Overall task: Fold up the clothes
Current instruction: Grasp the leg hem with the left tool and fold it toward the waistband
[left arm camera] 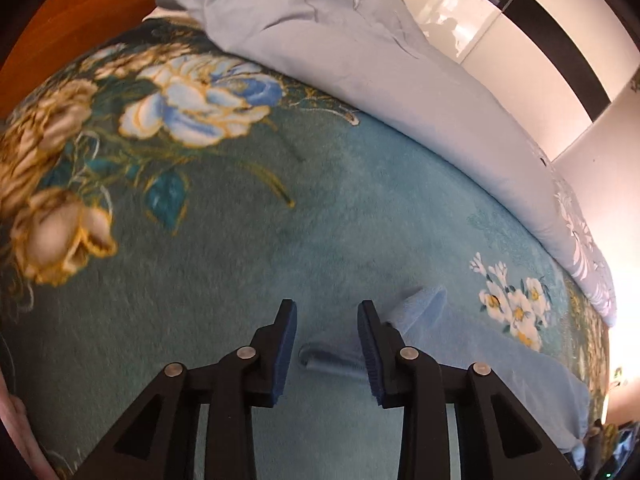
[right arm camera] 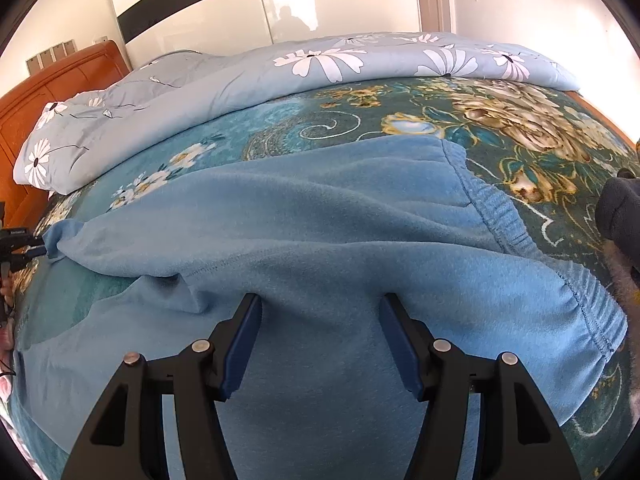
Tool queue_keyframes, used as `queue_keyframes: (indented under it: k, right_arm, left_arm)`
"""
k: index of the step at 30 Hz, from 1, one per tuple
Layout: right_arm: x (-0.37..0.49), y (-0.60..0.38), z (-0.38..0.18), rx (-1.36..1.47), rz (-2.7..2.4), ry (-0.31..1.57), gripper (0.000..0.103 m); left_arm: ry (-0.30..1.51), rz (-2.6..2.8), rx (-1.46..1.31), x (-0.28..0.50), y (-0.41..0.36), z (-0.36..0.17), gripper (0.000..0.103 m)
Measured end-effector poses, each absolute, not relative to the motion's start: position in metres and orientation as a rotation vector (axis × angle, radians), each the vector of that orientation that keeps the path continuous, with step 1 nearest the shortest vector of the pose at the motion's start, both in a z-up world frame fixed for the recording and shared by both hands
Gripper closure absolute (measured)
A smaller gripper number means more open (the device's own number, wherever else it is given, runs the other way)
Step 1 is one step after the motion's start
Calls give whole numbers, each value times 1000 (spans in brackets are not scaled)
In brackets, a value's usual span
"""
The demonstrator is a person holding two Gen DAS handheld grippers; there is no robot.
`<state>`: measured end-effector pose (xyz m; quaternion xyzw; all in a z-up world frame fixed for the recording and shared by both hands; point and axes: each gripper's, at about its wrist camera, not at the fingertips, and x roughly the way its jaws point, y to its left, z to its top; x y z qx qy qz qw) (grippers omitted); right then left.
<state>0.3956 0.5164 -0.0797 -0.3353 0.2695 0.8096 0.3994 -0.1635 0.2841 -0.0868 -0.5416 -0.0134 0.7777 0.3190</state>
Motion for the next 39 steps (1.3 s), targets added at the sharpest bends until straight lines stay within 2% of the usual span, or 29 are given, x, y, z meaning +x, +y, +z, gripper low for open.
queue_keyframes:
  k: [4, 5, 10, 12, 13, 14, 15, 22, 25, 29, 33, 37, 39]
  right_arm:
    - [401, 518, -77, -822, 2069, 737, 40]
    - [402, 517, -77, -821, 2068, 743, 40]
    - [400, 516, -76, -818, 2069, 751, 40]
    - [399, 515, -76, -818, 2075, 754, 40]
    - [399, 515, -75, -819, 2078, 754, 40]
    - [399, 514, -75, -820, 2082, 755, 40]
    - [400, 514, -75, -821, 2084, 756, 40]
    - [408, 516, -74, -811, 2067, 756, 40]
    - [411, 518, -76, -809, 2058, 763, 40]
    - [413, 517, -77, -806, 2054, 776, 40]
    - [418, 517, -67, -789, 2057, 808, 40]
    - [432, 508, -44, -744, 2081, 775, 40]
    - [440, 503, -35, -730, 2083, 759, 40]
  left_arm:
    - [-265, 1996, -1433, -156, 259, -94, 59]
    - [-324, 1963, -1429, -154, 256, -96, 55]
    - [-238, 1962, -1453, -149, 287, -107, 55]
    - [-222, 2003, -1407, -148, 295, -105, 59]
    - [-224, 2023, -1396, -148, 296, -105, 66]
    - [-228, 2043, -1388, -149, 296, -105, 95]
    - [-250, 2055, -1383, -150, 293, -104, 100]
    - [-347, 2100, -1249, -150, 255, -70, 100]
    - [-276, 2117, -1236, -148, 243, -66, 100]
    - [-179, 2118, -1336, -148, 239, -87, 100]
    - [-168, 2078, -1424, -149, 239, -102, 98]
    - [-200, 2070, -1337, -133, 219, -66, 97]
    - [-170, 2111, -1290, -117, 202, -41, 93]
